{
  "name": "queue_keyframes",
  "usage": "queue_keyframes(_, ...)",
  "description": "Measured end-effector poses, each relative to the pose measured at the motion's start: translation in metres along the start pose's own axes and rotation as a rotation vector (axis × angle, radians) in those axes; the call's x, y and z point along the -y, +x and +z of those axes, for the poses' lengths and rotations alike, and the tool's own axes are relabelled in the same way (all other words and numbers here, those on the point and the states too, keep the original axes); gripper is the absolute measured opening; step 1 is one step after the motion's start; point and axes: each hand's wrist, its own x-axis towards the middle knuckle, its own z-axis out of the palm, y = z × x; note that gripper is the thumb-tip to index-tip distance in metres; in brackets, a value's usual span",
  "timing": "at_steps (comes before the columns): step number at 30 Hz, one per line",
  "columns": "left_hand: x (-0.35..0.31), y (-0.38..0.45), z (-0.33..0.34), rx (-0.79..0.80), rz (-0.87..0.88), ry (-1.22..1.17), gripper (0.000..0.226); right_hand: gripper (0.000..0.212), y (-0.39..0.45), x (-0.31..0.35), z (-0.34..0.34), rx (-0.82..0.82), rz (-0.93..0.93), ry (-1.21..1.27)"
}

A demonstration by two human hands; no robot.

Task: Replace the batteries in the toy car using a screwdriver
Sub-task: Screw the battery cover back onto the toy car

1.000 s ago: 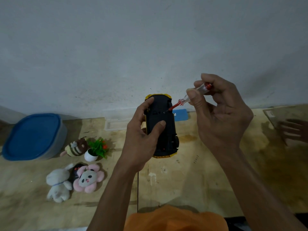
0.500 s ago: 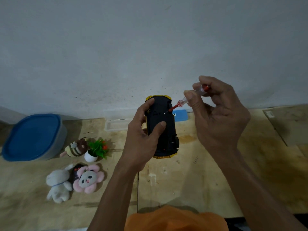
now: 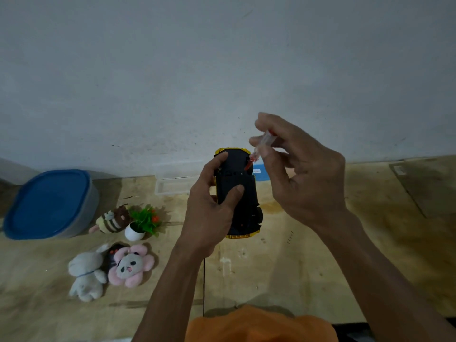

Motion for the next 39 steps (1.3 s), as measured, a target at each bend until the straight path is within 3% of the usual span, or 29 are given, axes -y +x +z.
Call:
queue_keyframes(5,0.001,-0.001,0.001,-0.005,-0.008,0.002,0.06,0.034,0.004,-0.004,0.001,-0.034,-0.112,-0.154)
queue_keyframes(10,0.003,-0.001,0.001,-0.007,0.012,0.029,0.059,0.033,0.003,-0.005,0.008,-0.074,0.041,0.047)
queue_keyframes(14,0.006,-0.002,0.0,-0.007,0.023,0.046,0.058,0.033,0.001,-0.01,0.009,-0.068,-0.053,-0.063)
queue_keyframes(17,0.008,-0.001,-0.002,-0.011,0.011,0.025,0.058,0.03,-0.002,-0.008,0.009,0.006,0.026,0.044)
queue_keyframes(22,0.009,0.0,-0.004,-0.01,0.025,0.034,0.058,0.033,-0.002,-0.01,0.012,-0.139,0.012,-0.094)
queue_keyframes(27,0.011,0.0,-0.004,-0.011,0.017,0.012,0.057,0.034,-0.005,-0.01,0.014,-0.158,-0.018,-0.13)
queue_keyframes(33,0.015,0.002,-0.008,-0.016,0.006,0.032,0.059,0.033,-0.006,-0.008,0.017,-0.16,0.2,0.102)
queue_keyframes(39,0.013,0.002,-0.008,-0.018,-0.012,0.007,0.062,0.031,-0.002,-0.006,0.013,-0.221,0.275,0.178)
